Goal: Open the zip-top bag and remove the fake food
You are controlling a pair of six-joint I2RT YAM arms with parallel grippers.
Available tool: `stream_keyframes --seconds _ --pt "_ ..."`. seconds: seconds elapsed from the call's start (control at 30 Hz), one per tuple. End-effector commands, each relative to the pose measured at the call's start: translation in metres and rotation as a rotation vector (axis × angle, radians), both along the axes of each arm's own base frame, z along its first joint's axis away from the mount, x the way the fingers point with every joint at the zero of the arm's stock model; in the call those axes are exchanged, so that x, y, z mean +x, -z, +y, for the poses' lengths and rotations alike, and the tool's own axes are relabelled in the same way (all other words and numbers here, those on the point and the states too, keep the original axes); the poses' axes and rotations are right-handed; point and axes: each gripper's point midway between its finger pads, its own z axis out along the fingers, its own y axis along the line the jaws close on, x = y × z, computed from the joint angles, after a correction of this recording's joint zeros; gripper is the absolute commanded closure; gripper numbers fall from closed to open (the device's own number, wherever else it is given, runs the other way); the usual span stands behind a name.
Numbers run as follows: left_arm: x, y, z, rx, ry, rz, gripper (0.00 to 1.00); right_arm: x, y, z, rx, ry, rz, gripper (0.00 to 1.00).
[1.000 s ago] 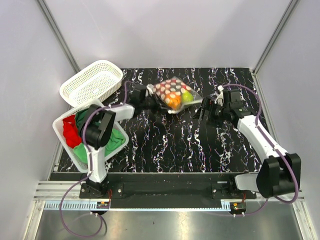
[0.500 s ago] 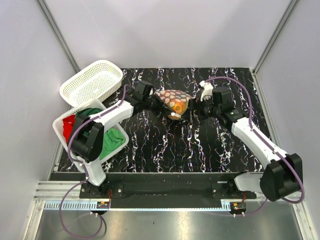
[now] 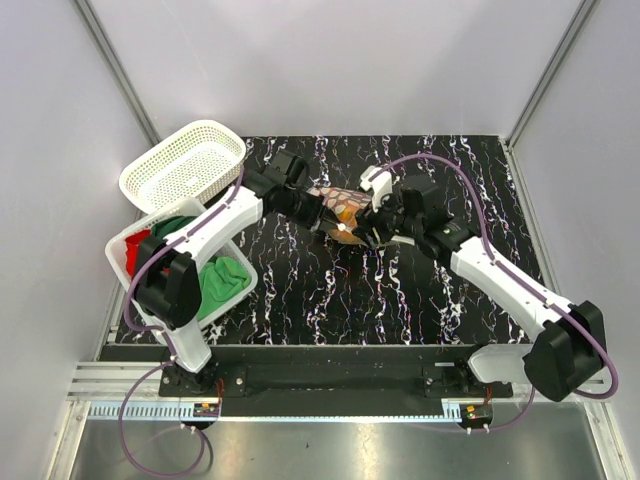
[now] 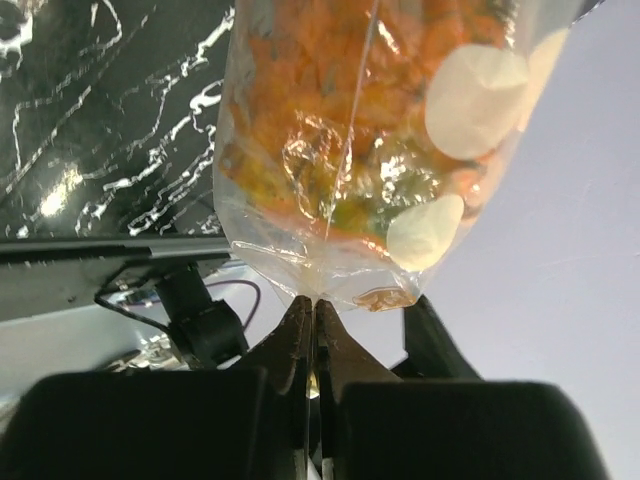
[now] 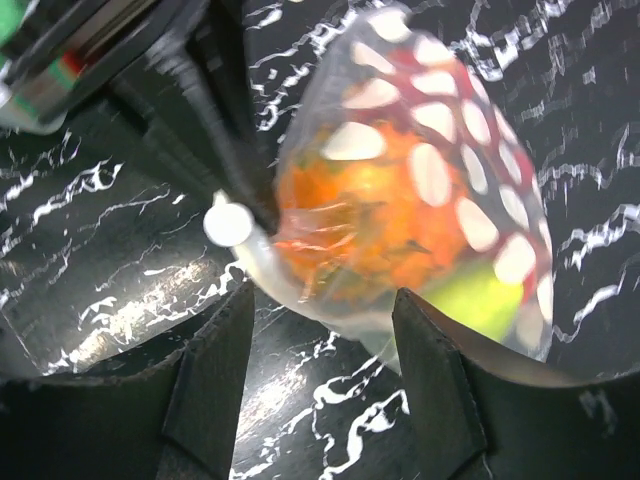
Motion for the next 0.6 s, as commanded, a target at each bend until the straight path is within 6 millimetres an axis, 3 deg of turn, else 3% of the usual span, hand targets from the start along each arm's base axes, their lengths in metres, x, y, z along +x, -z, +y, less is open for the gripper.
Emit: stream_keyframes --seconds 0.0,0.3,0.47,0.57 --pt "-0.015 -0.026 0.008 0.037 -0.033 0.075 1.00 0.003 -0.037 0.020 -0.015 -0.107 -0.196 0.34" --pt "-0.018 -0.029 0.010 0.048 -0.055 0.122 1.00 -0.010 -0.044 0.053 0.001 -0.167 -0.247 0.42" --pt "-0.014 -0.038 0.008 0.037 -0.071 0.109 1.00 -0.024 -0.039 0.061 -0.012 -0.208 -0.252 0.42" --pt "-0.015 -0.042 0.008 0.035 -0.075 0.105 1.00 -0.022 -0.041 0.062 -0.027 -0.188 -0.282 0.43"
